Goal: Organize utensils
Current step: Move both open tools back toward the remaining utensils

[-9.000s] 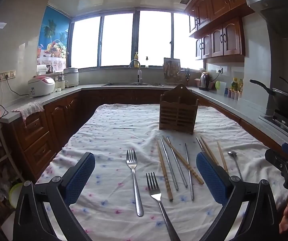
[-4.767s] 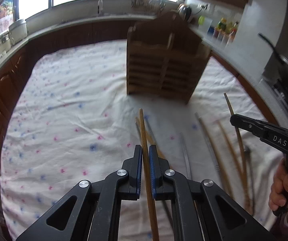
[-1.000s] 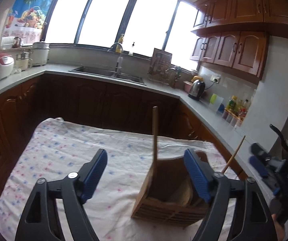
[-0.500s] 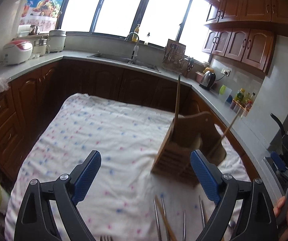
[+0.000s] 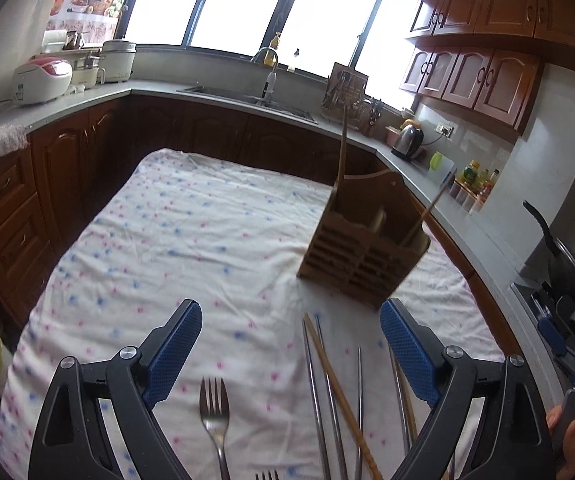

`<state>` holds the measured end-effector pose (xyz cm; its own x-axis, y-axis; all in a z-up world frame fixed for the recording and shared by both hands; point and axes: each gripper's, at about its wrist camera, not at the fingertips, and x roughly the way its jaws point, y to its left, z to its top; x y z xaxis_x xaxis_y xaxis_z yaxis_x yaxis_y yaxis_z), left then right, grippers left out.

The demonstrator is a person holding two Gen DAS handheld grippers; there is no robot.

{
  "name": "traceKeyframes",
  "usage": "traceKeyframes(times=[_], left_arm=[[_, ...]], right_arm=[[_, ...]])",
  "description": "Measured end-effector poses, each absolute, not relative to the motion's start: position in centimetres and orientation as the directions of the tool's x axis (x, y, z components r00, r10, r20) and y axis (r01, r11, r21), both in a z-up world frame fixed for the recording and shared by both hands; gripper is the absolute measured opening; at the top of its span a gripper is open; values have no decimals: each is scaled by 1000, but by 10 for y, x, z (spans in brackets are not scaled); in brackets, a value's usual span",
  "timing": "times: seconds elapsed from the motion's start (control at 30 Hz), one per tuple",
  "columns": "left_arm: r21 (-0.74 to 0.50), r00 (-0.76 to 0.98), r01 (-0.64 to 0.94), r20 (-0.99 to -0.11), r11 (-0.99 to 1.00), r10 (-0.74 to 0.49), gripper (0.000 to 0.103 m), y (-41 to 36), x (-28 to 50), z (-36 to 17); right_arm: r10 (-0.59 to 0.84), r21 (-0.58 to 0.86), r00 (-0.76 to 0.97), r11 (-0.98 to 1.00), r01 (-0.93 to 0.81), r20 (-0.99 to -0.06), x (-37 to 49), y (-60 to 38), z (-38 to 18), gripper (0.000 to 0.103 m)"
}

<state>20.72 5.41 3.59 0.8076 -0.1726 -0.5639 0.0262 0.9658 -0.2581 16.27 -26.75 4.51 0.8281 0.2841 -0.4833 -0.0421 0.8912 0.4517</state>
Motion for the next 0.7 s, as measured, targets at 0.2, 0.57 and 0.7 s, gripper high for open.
traceKeyframes(times=[0.2, 0.57, 0.7], left_arm=[[-278, 785, 25, -590, 960, -191, 91, 50, 196, 29], [-259, 761, 27, -621, 965, -189, 90, 36, 201, 24], [-259, 756, 41, -624, 965, -199, 89, 31, 205, 23]], right_arm=[[279, 445, 806, 895, -22, -522, 147, -267, 29, 98], [277, 424, 778, 906, -16, -564, 143, -265, 13, 98], [272, 416, 771, 910, -11, -576, 146, -266, 11, 98]])
